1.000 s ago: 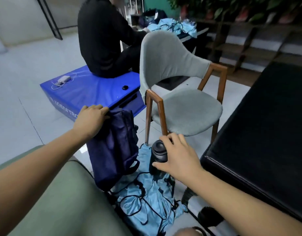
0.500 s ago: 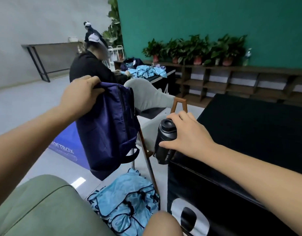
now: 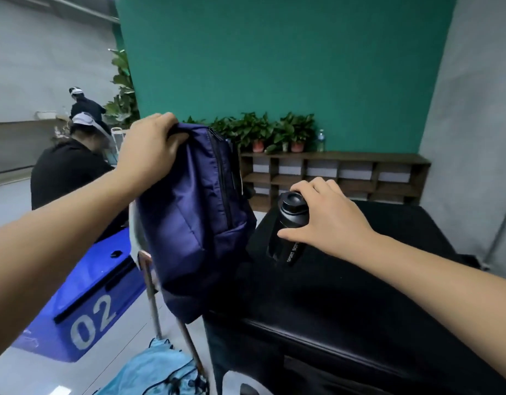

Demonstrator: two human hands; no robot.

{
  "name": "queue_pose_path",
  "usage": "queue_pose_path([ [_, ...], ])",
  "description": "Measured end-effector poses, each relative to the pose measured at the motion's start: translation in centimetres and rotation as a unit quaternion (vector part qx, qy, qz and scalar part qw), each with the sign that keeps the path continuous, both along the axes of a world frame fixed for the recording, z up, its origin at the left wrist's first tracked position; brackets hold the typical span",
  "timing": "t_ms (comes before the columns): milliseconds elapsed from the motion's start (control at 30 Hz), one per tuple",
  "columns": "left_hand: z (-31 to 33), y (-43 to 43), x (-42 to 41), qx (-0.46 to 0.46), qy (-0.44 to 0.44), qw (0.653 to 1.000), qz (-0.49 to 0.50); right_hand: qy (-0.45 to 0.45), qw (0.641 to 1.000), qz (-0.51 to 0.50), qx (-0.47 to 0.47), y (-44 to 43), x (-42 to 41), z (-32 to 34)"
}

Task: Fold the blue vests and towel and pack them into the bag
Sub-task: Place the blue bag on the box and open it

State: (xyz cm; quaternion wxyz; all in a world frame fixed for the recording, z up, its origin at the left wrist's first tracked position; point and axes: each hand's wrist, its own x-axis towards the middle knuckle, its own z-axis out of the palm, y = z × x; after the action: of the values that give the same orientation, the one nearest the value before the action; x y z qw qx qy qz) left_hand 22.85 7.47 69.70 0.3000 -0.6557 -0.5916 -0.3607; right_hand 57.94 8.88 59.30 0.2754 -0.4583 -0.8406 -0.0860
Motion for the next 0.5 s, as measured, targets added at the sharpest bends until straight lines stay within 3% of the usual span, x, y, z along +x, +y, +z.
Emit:
queue_pose_path([
  [333, 1.6, 11.3, 18.2, 0.021, -0.095, 0.987, -0.13, 0.008, 0.989, -0.149, 0.009, 1.3, 16.4, 1.6],
  [500, -1.3, 15.4, 25.8, 0.027, -0.187, 0.964, -0.186, -0.001, 0.978, -0.21, 0.005, 2.0, 23.1, 1.3],
])
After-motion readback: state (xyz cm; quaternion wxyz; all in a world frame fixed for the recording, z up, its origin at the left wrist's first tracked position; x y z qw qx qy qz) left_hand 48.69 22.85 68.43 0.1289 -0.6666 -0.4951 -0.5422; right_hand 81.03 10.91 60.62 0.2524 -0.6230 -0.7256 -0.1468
